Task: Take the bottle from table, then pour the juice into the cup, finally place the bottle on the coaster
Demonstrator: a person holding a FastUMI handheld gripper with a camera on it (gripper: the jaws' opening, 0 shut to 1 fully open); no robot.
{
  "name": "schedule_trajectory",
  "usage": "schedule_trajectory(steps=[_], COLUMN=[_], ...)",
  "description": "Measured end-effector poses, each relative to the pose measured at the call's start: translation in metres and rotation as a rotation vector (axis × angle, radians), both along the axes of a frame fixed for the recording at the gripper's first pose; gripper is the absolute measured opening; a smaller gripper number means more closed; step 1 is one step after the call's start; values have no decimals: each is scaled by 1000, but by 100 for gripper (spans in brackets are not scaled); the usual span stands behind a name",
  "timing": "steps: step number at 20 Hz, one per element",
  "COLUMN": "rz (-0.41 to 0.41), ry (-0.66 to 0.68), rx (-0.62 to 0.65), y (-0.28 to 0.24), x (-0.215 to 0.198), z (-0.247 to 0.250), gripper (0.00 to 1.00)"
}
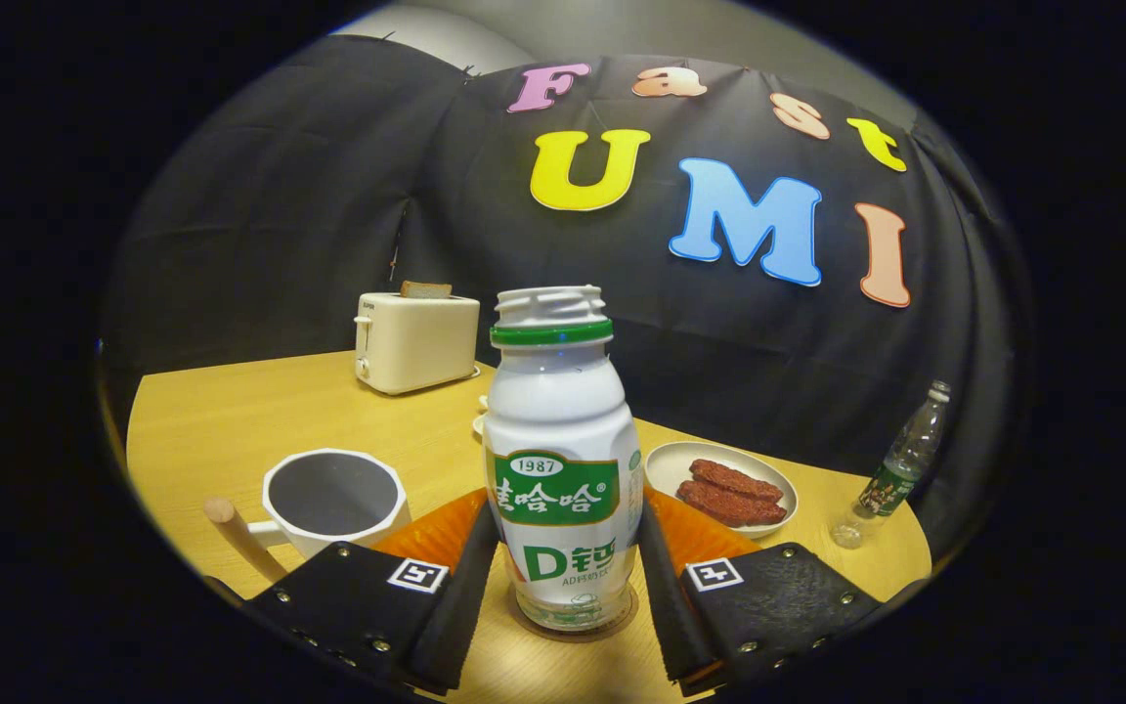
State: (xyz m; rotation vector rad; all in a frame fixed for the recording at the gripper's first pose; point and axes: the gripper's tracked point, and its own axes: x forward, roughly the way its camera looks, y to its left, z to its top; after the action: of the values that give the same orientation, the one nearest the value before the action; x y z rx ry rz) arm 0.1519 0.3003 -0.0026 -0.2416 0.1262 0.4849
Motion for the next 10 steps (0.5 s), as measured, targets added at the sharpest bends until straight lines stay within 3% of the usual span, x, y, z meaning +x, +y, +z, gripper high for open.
schedule_trajectory(steps=[10], rz=[-11], ry=[35], rx=[145], y=[-9], x=[15], z=[-13], gripper=[74])
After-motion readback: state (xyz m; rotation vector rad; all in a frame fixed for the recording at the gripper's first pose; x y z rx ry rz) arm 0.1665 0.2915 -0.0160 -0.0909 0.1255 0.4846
